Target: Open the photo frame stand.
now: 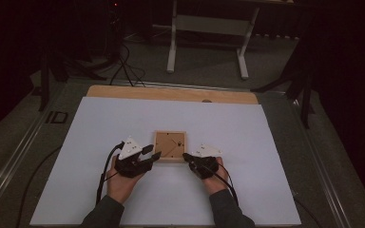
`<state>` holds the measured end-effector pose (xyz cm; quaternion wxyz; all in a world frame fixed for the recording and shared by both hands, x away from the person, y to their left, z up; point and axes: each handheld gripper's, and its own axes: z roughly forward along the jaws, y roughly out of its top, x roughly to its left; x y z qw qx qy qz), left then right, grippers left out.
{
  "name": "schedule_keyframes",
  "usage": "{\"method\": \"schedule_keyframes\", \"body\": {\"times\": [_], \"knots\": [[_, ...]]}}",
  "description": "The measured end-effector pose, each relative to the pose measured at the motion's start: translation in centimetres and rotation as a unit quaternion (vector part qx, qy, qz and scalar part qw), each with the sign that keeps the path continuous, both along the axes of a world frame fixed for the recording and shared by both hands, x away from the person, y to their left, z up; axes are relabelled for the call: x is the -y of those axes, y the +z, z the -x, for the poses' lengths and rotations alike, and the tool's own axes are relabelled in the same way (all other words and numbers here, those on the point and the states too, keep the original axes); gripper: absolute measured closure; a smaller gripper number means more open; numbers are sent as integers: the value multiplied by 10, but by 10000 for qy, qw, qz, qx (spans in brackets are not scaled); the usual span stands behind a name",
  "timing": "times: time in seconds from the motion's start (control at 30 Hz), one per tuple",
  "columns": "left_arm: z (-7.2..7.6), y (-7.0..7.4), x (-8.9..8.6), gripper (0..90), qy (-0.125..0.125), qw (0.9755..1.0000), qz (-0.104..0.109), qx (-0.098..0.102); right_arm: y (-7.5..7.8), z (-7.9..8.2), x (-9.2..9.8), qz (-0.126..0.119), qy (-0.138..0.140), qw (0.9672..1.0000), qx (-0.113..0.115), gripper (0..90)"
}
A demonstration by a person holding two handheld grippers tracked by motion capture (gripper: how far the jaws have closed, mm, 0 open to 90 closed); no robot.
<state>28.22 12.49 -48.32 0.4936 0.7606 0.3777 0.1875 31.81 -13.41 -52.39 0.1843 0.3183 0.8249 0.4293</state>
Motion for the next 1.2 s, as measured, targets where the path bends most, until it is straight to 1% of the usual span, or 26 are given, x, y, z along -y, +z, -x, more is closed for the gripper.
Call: {"method": "schedule_keyframes", "body": {"times": [0.07, 0.17, 0.23, 0.33, 0.4, 0.47, 0.5, 0.53, 0.6, 0.7, 0.8, 0.9, 1.03, 1.07, 1.13, 1.2], "knots": [[0, 0, 1, 570, 47, 9999, -90, 35, 0, 0, 0, -1, 2, 10000, -2, 898], [-2, 1, 1, 570, 78, 9999, -79, 17, 0, 0, 0, -21, 1, 10000, -4, 898], [-4, 1, 2, 567, 79, 9999, -116, -5, 0, -1, 0, -31, -14, 10000, -14, 898], [-8, 2, 5, 562, 48, 9998, -171, -86, -1, -2, 1, -29, -56, 10000, 5, 898], [-12, 2, 7, 559, 40, 9996, -246, -139, -1, -2, 1, -42, -75, 10000, -4, 897], [-16, 1, 9, 557, 31, 9993, -297, -203, -1, -1, 0, -31, -88, 10000, 9, 898], [-16, 1, 9, 553, 31, 9993, -297, -203, -1, -1, 0, -31, -88, 10000, 9, 898], [-20, 0, 10, 553, 40, 9991, -326, -266, -1, -1, 0, -33, -89, 10000, 8, 898], [-23, -2, 12, 553, 42, 9989, -356, -313, -1, -1, 0, -39, -97, 9999, 11, 898], [-28, -5, 16, 553, 0, 9982, -500, -339, -1, -1, 0, -38, -105, 9999, 16, 898], [-33, -8, 20, 555, 16, 9978, -553, -373, -1, -1, 0, -50, -104, 9999, 12, 898], [-39, -10, 22, 553, 25, 9968, -678, -410, -1, -1, 0, -54, -108, 9999, 9, 898], [-46, -14, 26, 543, 42, 9949, -852, -538, -1, -1, 0, -60, -117, 9999, 4, 898], [-46, -15, 27, 541, 39, 9947, -875, -538, -1, -1, 0, -61, -116, 9999, 6, 898], [-48, -17, 29, 534, 29, 9933, -1009, -572, -1, -1, 0, -67, -115, 9999, 3, 898], [-49, -18, 30, 525, 17, 9923, -1096, -583, -2, -1, 0, -77, -115, 9999, 7, 898]]}}
